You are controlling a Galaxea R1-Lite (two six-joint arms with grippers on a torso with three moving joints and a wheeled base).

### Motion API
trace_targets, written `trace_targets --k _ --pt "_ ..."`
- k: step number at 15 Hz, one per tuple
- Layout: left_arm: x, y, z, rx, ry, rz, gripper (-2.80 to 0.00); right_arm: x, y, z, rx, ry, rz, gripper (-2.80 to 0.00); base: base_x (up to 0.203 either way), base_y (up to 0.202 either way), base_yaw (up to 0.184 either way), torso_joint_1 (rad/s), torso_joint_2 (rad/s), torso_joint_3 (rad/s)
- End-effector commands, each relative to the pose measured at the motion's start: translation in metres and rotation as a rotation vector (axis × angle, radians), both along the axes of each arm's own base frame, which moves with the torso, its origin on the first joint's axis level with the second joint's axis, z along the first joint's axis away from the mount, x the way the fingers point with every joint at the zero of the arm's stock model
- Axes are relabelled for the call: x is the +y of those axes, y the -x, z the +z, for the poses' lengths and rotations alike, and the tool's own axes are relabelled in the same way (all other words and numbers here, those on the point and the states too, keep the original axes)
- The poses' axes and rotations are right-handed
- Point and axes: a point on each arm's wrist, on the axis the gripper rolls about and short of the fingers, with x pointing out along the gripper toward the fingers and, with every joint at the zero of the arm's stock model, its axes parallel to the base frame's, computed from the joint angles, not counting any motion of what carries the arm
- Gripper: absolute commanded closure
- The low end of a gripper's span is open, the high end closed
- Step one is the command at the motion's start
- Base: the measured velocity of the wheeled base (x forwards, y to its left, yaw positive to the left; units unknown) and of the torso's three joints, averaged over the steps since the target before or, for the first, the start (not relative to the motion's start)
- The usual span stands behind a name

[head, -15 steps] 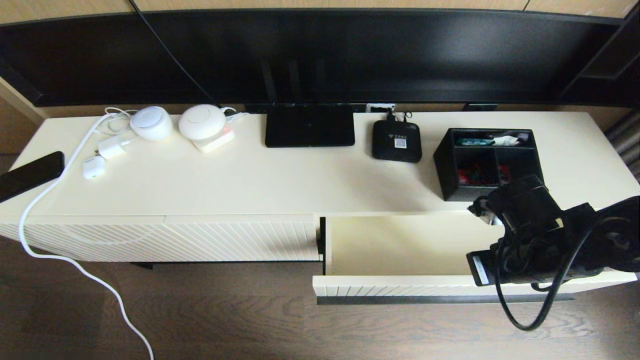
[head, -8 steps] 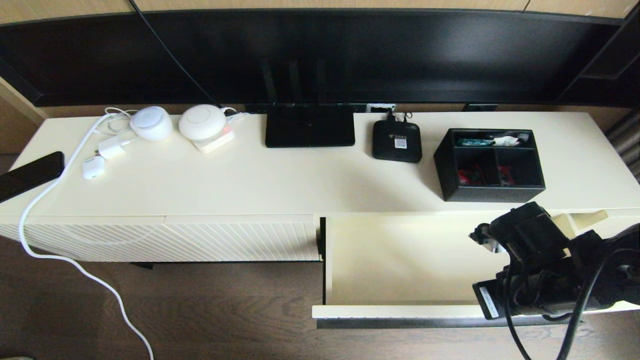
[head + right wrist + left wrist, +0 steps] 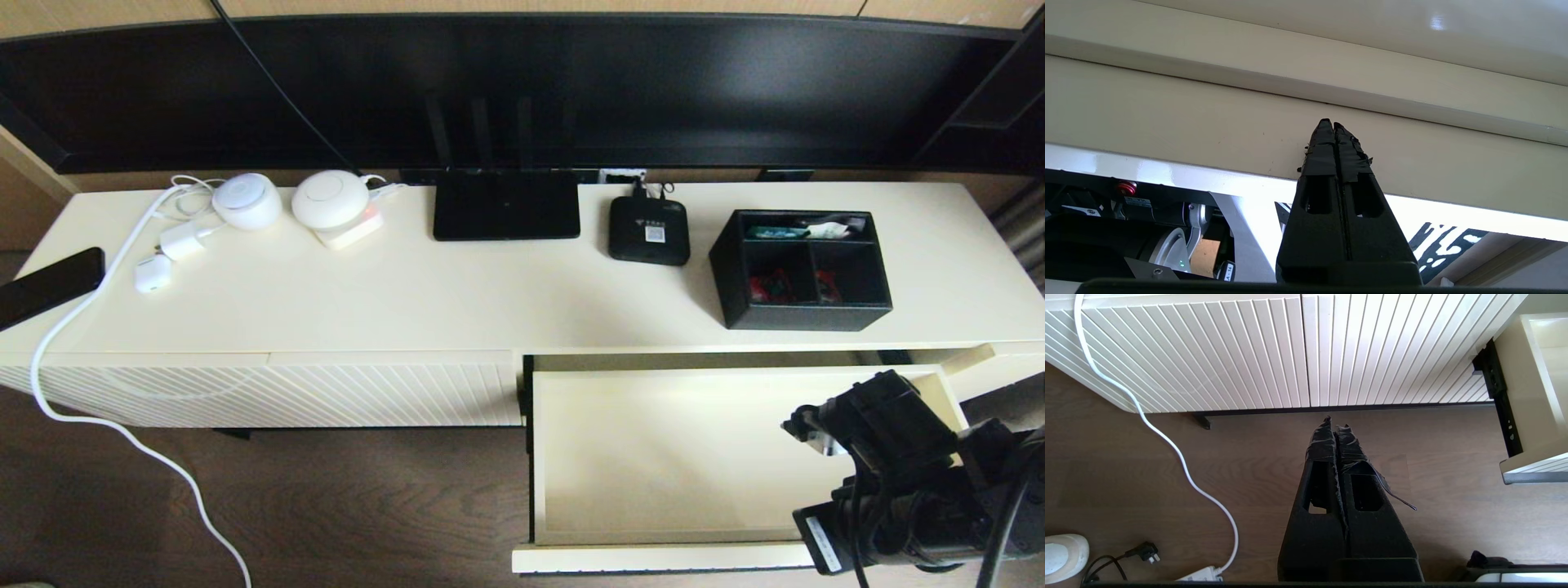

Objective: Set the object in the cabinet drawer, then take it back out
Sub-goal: Open the drawer, then put the storage box in the drawer

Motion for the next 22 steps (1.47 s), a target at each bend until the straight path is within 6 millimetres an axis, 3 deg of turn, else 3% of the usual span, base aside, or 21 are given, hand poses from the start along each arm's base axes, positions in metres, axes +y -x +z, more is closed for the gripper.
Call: trace_targets --k 1,3,5,9,14,17,20,22 --pt "0.000 0.000 0.000 0.001 0.000 0.000 0.00 0.000 0.003 0.001 0.006 0.002 0.002 0.00 0.000 0.000 0.000 0.000 0.00 0.000" --pt "0.000 0.000 0.000 0.002 0.000 0.000 0.00 0.001 0.000 0.004 -0.025 -0.009 0.002 0.00 0.000 0.000 0.000 0.000 0.00 0.000" --pt "0.000 0.000 0.000 0.001 0.000 0.000 0.00 0.002 -0.005 0.020 -0.123 -0.038 -0.007 0.00 0.000 0.000 0.000 0.000 0.00 0.000" --pt "0.000 0.000 0.000 0.001 0.000 0.000 0.00 -0.004 -0.005 0.083 -0.388 -0.048 -0.056 0.00 0.000 0.000 0.000 0.000 0.00 0.000" --pt "0.000 0.000 0.000 0.000 0.000 0.000 0.00 -0.016 0.009 0.163 -0.501 -0.080 -0.097 0.00 0.000 0.000 0.000 0.000 0.00 0.000" --pt "0.000 0.000 0.000 0.000 0.000 0.000 0.00 -0.026 -0.004 0.202 -0.554 -0.081 -0.164 0.00 0.000 0.000 0.000 0.000 0.00 0.000" --pt "0.000 0.000 0.000 0.002 0.000 0.000 0.00 -0.026 -0.025 0.221 -0.550 -0.059 -0.197 0.00 0.000 0.000 0.000 0.000 0.00 0.000" --pt "0.000 0.000 0.000 0.001 0.000 0.000 0.00 -0.024 -0.037 0.220 -0.517 -0.032 -0.213 -2.80 0.000 0.000 0.000 0.000 0.00 0.000"
